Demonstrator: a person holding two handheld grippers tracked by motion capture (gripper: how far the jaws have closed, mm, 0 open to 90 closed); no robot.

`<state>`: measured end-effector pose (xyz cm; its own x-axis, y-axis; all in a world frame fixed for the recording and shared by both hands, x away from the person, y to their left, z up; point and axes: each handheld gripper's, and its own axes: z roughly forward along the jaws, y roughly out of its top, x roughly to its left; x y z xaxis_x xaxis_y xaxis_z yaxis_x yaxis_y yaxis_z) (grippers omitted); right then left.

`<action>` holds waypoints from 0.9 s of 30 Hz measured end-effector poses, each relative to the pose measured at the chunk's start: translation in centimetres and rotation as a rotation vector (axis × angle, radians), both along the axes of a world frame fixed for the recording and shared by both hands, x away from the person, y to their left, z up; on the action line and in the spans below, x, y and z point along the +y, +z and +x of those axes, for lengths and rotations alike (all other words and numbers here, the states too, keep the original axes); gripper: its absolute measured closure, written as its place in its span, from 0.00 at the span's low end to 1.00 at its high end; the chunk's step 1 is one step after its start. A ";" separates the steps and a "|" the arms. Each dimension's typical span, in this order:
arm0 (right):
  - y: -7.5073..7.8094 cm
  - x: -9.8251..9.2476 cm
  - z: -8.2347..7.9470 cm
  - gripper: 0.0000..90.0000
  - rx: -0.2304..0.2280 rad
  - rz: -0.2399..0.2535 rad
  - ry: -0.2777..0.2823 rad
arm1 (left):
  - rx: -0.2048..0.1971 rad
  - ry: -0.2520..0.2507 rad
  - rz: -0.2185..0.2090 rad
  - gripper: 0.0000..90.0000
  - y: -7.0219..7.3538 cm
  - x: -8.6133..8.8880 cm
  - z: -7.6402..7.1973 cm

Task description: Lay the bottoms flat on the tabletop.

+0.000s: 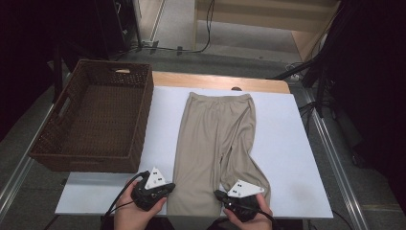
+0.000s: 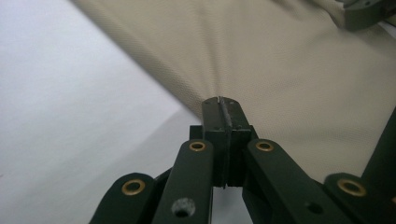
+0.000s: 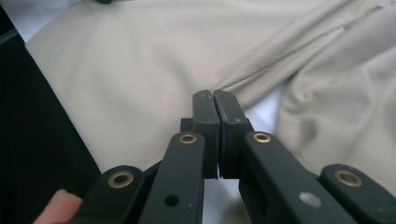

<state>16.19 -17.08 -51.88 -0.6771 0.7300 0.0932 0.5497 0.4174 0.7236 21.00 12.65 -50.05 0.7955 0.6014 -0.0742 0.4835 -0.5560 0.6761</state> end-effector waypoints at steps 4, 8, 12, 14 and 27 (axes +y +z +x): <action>0.3 0.7 -0.1 0.97 -0.022 0.021 0.007 | 0.006 0.015 -0.031 1.00 0.4 1.3 0.3; 0.9 1.2 -0.2 0.97 -0.048 0.069 0.016 | -0.021 0.045 -0.050 1.00 1.2 2.7 0.3; 1.3 1.6 -0.2 0.97 -0.067 0.077 0.027 | -0.009 0.054 -0.077 1.00 1.7 4.1 0.6; 1.0 1.8 -0.1 0.97 -0.049 0.056 0.025 | 0.066 0.001 -0.043 1.00 1.0 4.2 0.9; 1.8 -3.0 -1.2 0.63 -0.032 0.067 -0.026 | 0.069 -0.016 -0.212 0.67 0.2 4.3 1.0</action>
